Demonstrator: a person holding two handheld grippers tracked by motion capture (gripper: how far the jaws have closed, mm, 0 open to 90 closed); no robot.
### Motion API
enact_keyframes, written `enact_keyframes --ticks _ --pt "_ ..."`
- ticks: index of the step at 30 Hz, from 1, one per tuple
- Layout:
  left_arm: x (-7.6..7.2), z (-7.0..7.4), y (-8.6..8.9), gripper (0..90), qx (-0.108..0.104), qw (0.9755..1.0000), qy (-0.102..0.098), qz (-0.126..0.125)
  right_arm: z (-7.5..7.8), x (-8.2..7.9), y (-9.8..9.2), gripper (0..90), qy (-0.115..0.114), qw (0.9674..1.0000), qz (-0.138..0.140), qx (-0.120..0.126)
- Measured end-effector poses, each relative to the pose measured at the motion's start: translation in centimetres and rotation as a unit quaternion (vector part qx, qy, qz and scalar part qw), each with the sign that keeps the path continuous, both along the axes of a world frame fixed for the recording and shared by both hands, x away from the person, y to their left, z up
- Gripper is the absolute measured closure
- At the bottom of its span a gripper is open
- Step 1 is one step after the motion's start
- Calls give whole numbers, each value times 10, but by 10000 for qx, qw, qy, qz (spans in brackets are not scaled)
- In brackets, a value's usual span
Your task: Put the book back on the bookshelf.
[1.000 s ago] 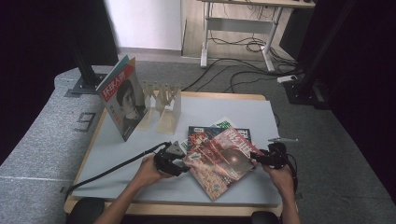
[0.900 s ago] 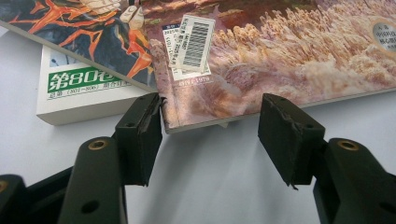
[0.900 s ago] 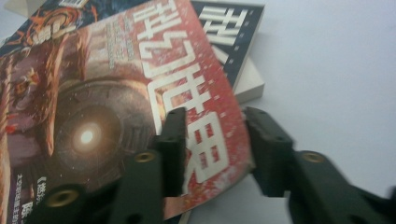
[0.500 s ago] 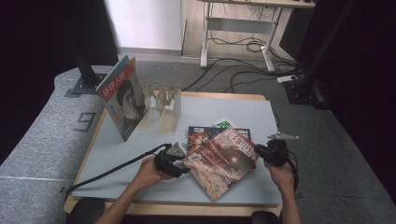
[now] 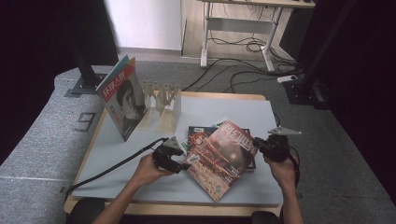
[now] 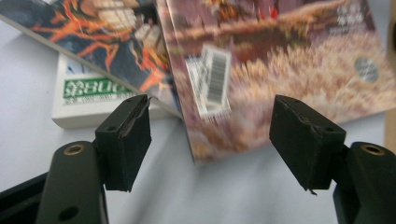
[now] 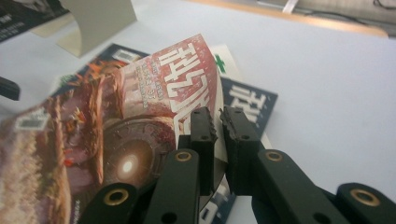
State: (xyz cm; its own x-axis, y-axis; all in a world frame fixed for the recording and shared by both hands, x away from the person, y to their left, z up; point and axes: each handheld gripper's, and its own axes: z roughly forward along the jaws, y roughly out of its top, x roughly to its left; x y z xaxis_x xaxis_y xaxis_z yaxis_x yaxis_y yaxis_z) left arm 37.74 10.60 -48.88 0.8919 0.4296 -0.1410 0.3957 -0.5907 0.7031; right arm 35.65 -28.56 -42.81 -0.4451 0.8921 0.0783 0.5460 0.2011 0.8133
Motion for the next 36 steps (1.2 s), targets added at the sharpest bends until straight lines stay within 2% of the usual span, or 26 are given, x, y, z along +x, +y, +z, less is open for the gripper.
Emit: enact_keyframes --ticks 2,5,10,17,22,24,27,31,33,36 --pt "2 2 1 295 -92 10000 36 16 6 0 4 829 -59 10000 65 -4" --pt "4 3 2 300 -121 9999 68 29 14 0 12 832 -133 9998 178 -14" --pt "6 -1 1 310 -137 9998 160 -23 26 0 25 834 -249 9990 372 -14" --pt "11 -3 0 318 -309 9990 321 -12 40 0 39 836 -411 9977 528 -100" --pt "17 -1 -9 312 -109 9996 257 -21 48 -2 45 836 -510 9967 620 -92" --pt "21 -1 -11 312 -155 9994 319 -18 52 -3 48 836 -548 9963 655 -88" --pt "26 -3 -15 310 -39 9995 327 -11 57 -5 51 836 -636 9952 744 -97" --pt "29 -3 -19 313 -204 9988 416 -143 64 -8 57 836 -721 9938 836 -125" --pt "30 -4 -19 322 -319 9979 535 -195 67 -9 59 836 -752 9932 877 -118" --pt "31 -6 -19 340 -383 9969 615 -310 71 -10 63 836 -818 9920 954 -109"
